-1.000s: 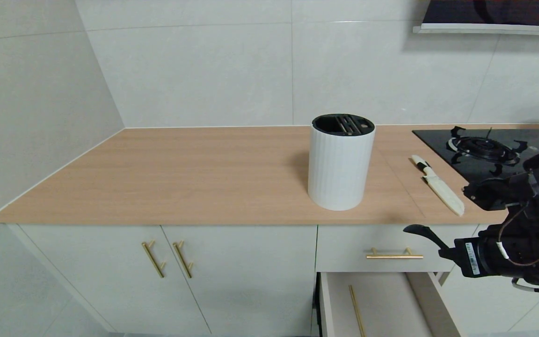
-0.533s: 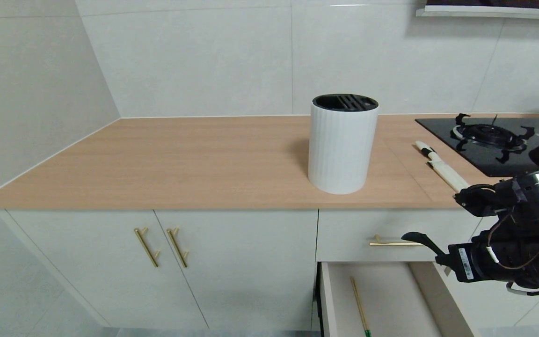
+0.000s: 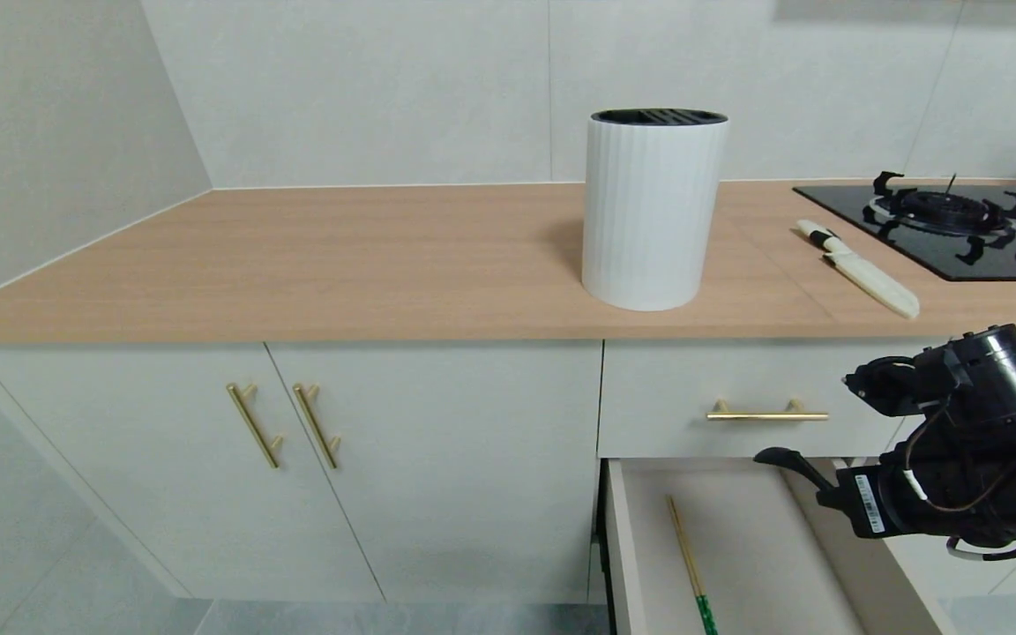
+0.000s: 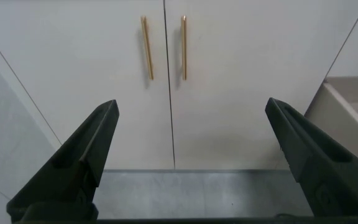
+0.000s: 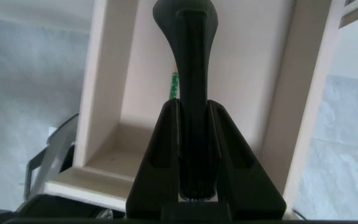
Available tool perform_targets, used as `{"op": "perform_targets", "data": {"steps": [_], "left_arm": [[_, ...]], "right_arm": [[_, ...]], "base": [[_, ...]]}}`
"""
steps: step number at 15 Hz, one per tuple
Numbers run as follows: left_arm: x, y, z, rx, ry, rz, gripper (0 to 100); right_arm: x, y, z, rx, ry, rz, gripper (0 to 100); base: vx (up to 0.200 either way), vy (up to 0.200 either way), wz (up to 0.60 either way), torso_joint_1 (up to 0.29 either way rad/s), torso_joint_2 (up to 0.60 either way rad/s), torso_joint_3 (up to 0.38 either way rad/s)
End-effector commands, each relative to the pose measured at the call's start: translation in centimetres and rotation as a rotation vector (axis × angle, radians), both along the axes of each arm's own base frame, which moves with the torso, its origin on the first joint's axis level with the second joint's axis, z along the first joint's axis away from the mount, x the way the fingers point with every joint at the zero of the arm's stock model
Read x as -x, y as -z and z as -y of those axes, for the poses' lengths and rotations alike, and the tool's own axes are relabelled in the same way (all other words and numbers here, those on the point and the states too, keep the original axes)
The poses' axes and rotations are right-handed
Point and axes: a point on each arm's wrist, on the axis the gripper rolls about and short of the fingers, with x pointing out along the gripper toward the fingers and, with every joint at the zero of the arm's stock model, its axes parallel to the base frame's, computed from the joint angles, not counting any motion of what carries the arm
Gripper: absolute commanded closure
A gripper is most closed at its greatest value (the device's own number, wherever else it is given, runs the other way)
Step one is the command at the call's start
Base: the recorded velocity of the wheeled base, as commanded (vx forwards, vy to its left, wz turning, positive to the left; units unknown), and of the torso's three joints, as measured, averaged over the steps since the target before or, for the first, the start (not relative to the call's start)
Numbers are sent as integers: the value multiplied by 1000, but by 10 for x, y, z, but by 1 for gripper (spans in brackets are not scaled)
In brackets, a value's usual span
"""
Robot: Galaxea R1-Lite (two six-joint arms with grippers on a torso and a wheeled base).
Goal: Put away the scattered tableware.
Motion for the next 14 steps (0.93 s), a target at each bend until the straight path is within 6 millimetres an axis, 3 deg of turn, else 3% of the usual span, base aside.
{"op": "perform_targets", "data": {"steps": [1, 8, 14], "left_arm": [[0, 0, 0, 1, 0, -1, 0], [0, 0, 0, 1, 0, -1, 0], [0, 0, 0, 1, 0, -1, 0]], "right_arm": [[-1, 3, 0, 4, 0, -11, 100], [-3, 7, -1, 10, 0, -27, 100], [-4, 9, -2, 17, -5, -35, 100]], "base": [[0, 0, 0, -168, 471, 295], [0, 0, 0, -129, 450, 318], [0, 0, 0, -19, 98, 70]]}}
